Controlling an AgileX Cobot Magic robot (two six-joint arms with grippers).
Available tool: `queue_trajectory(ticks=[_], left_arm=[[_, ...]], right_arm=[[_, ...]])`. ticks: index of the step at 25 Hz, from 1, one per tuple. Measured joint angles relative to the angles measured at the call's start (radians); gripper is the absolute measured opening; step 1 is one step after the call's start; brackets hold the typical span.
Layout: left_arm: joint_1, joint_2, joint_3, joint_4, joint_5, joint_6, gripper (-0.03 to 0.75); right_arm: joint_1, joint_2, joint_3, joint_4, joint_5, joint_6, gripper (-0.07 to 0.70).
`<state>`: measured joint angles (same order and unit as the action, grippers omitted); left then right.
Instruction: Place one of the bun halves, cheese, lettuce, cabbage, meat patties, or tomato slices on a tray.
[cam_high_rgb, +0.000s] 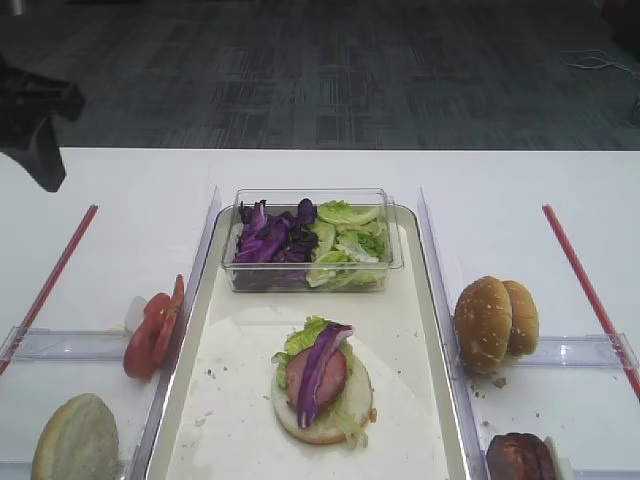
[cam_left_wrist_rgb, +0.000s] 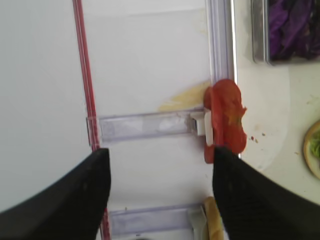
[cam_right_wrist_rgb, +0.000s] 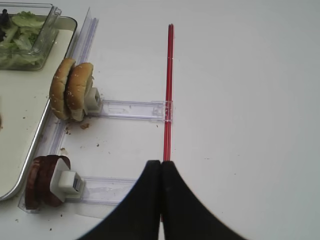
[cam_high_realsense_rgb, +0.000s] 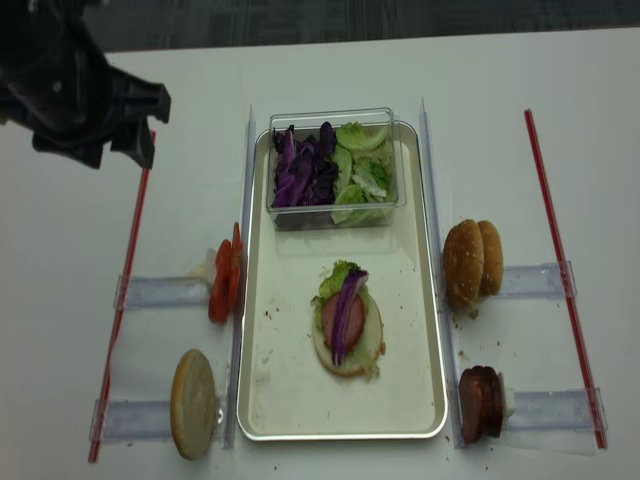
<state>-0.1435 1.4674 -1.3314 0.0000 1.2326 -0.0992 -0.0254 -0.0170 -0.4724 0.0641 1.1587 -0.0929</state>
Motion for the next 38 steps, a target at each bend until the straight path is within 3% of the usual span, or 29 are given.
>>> queue_trajectory(ticks=[15, 38], left_arm=[[0.000, -0.575, 0.433, 0.000, 0.012, -0.003, 0.421], [0.002, -1.337, 0.730, 0.000, 0.035, 0.024, 0.421]], right_arm=[[0.000, 0.000, 0.000, 0.000, 0.000, 0.000, 0.024], [0.000, 0.000, 0.000, 0.000, 0.000, -0.004, 0.024]])
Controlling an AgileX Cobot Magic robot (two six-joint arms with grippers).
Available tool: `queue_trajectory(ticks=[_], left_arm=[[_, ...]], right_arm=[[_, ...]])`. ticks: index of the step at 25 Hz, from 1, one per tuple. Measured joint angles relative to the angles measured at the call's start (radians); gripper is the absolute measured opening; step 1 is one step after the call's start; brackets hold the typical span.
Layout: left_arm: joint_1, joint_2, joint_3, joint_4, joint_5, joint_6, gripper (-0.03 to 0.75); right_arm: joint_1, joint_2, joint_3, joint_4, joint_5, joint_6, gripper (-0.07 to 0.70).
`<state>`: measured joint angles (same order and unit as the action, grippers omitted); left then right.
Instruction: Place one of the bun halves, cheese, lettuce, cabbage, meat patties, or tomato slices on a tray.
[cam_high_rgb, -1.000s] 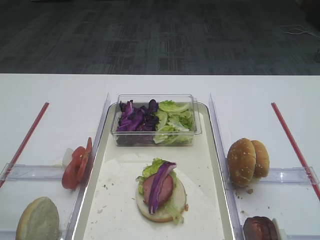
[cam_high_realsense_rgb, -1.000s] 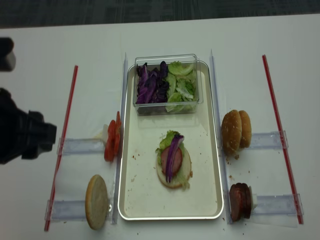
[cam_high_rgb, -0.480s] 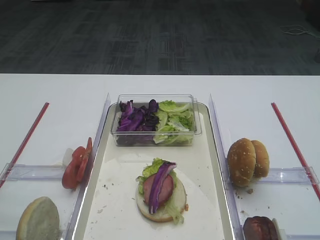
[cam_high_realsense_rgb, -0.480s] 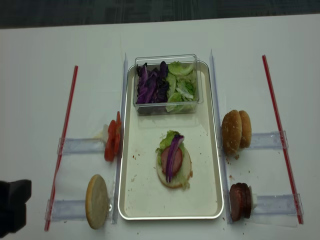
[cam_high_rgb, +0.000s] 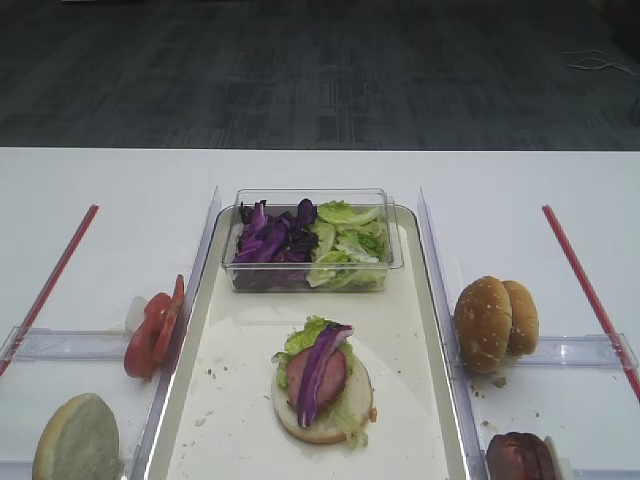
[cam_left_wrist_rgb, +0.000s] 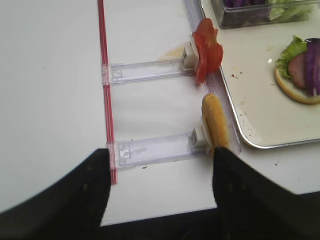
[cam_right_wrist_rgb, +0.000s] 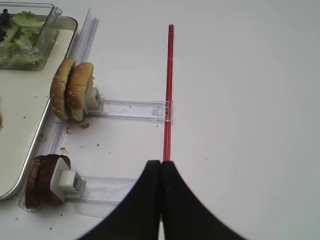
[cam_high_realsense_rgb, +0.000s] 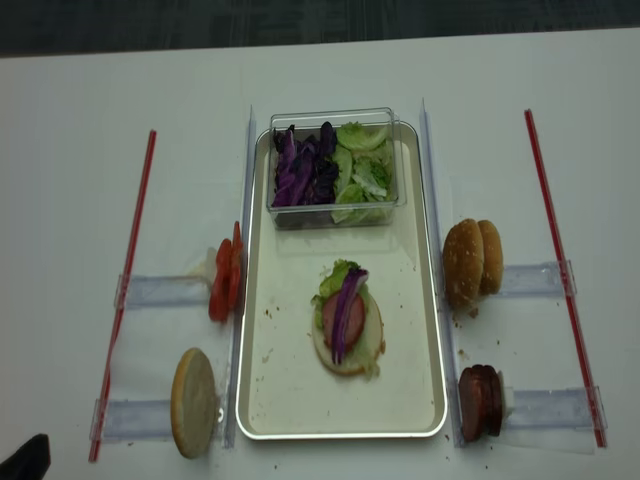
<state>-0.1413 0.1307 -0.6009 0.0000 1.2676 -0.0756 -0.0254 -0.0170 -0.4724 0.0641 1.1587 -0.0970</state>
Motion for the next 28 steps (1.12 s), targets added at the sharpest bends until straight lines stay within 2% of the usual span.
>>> queue_trajectory(ticks=[5, 14, 28], left_arm=[[0.000, -0.126, 0.055, 0.000, -0.024, 0.018, 0.422], [0.000, -0.148, 0.111, 0.000, -0.076, 0.051, 0.421], [0.010, -0.150, 0.111, 0.000, -0.081, 0.055, 0.421]], right_arm=[[0.000, 0.000, 0.000, 0.000, 0.000, 0.000, 0.024], [0.000, 0.000, 0.000, 0.000, 0.000, 0.000, 0.024], [0.000, 0.000, 0.000, 0.000, 0.000, 0.000, 0.023]])
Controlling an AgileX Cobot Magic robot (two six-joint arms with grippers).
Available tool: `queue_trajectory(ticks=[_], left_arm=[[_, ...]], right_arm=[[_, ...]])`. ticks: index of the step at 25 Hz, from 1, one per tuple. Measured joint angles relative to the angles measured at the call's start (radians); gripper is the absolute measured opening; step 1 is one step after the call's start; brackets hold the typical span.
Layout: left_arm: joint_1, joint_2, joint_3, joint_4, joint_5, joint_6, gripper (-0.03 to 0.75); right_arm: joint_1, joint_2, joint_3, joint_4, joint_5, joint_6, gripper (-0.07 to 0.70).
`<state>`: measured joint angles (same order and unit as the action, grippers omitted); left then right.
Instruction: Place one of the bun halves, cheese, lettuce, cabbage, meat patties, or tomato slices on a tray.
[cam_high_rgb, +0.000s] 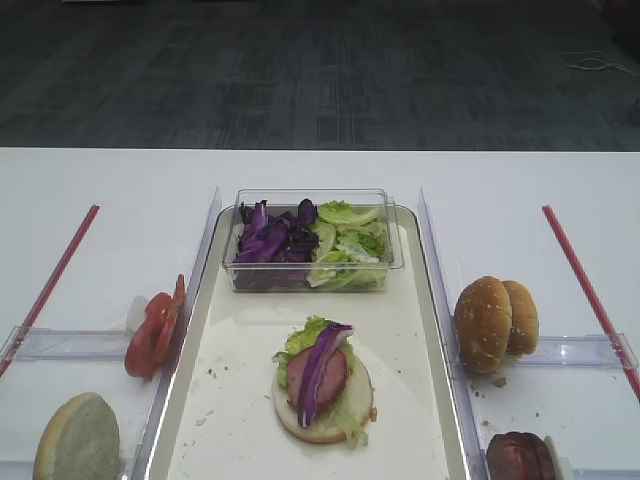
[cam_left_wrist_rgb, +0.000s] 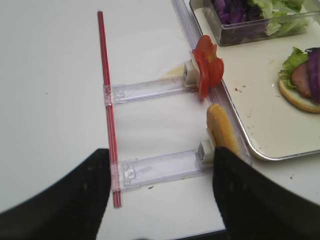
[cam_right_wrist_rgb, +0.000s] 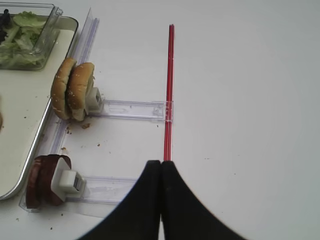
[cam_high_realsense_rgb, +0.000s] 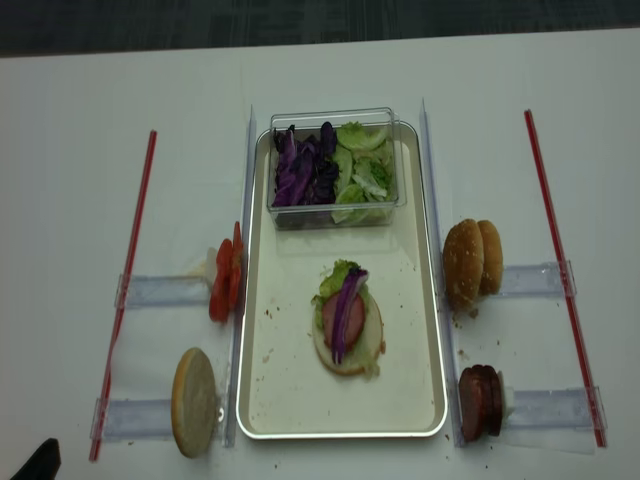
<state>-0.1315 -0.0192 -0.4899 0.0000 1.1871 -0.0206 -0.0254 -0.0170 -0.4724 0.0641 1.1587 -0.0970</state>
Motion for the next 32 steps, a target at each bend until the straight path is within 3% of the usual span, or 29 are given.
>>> queue_trajectory(ticks=[6, 32], left_arm=[[0.050, 0.000, 0.000, 0.000, 0.000, 0.000, 0.421], [0.050, 0.000, 0.000, 0.000, 0.000, 0.000, 0.421]], right_arm=[[0.000, 0.000, 0.000, 0.000, 0.000, 0.000, 0.023], [0.000, 0.000, 0.000, 0.000, 0.000, 0.002, 0.023]])
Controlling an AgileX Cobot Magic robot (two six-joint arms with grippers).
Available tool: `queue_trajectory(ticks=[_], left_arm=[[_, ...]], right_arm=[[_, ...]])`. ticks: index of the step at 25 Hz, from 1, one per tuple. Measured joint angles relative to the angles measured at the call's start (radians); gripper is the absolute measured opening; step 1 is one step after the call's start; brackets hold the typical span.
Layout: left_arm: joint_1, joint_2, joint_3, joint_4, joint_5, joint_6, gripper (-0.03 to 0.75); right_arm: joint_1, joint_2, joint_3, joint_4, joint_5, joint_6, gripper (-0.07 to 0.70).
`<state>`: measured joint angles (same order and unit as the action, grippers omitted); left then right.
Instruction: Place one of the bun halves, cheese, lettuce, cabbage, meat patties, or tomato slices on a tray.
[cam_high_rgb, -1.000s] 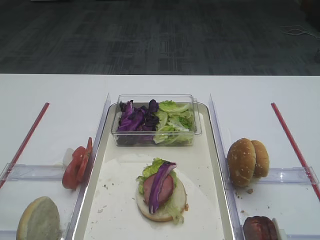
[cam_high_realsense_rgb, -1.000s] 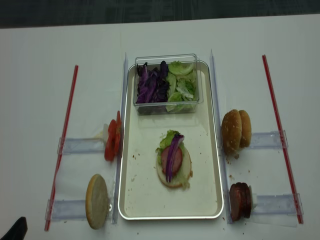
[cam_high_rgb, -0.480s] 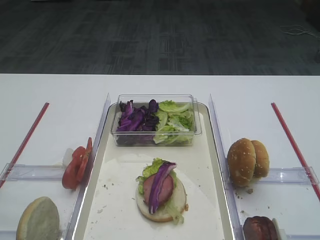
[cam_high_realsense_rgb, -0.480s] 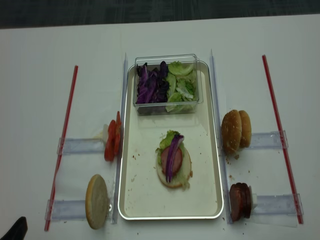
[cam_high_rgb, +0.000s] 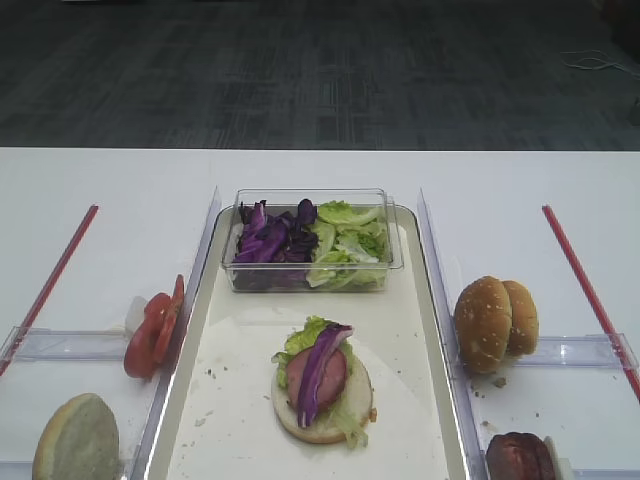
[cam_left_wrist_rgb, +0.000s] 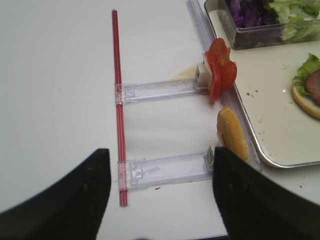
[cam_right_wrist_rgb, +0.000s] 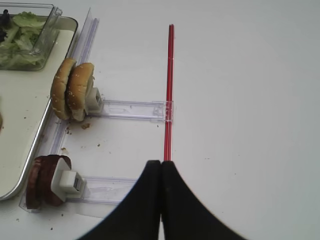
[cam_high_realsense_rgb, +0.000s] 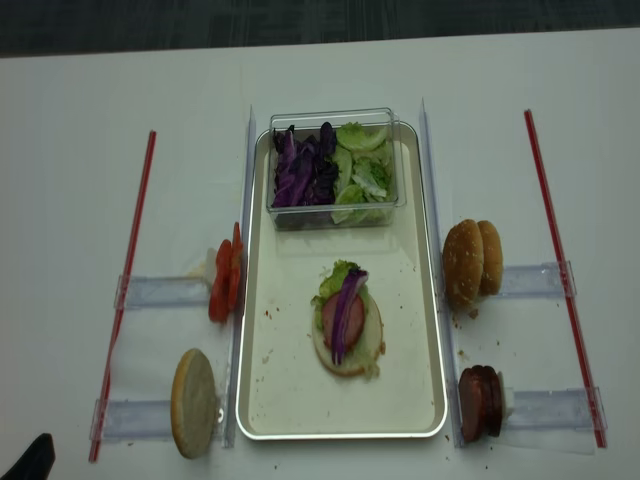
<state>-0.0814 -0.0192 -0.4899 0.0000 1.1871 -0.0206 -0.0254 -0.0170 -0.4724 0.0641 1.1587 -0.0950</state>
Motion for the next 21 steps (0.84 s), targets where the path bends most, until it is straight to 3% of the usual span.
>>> queue_trajectory(ticks=[21], left_arm=[[0.000, 0.000, 0.000, 0.000, 0.000, 0.000, 0.421]], right_arm=[[0.000, 0.000, 0.000, 0.000, 0.000, 0.002, 0.023]])
